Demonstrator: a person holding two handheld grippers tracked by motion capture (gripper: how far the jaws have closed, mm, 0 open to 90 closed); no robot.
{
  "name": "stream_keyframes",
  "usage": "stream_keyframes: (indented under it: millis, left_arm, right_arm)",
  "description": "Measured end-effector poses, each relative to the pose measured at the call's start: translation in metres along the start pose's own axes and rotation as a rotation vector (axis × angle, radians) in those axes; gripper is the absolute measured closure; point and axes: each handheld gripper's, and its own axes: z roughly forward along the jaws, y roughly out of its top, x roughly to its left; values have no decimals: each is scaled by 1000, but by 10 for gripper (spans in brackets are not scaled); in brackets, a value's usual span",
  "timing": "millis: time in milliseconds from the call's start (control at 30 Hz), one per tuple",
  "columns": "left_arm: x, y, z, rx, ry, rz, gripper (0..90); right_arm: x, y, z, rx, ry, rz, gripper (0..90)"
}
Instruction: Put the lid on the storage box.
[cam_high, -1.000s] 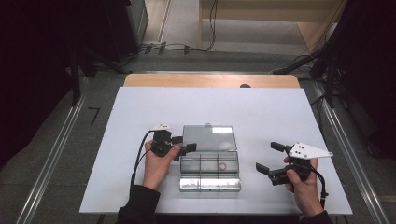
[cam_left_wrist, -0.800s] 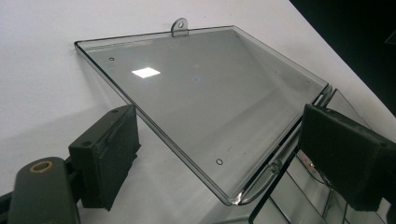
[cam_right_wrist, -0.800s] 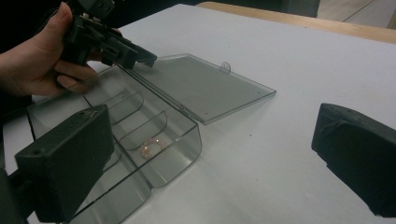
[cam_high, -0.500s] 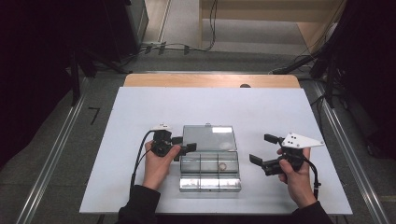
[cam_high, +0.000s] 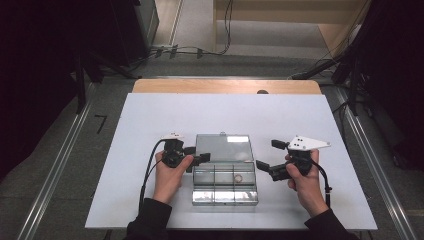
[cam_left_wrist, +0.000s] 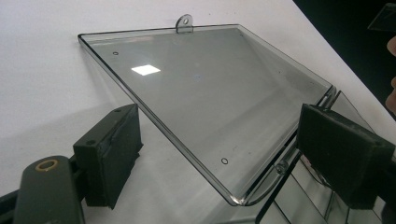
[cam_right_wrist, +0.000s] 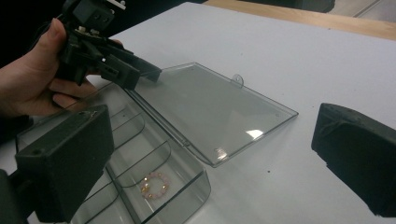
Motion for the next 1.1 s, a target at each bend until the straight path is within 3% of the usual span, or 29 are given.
stream_keyframes:
  millis: [167,467,800,1100]
  left_arm:
    - [1,0,1,4,7,-12,162]
    - [2,0,2,11,9,-14,186]
    - [1,1,4,14,20,-21,231]
    - [1,1,3,15,23,-19,247]
  right_arm:
    - [-2,5,12,21,19,17,0]
    - [-10,7,31,55,8,91,31]
    - [-17,2,49,112,-25,171,94]
    - [-21,-6,64,179,-21,255,140]
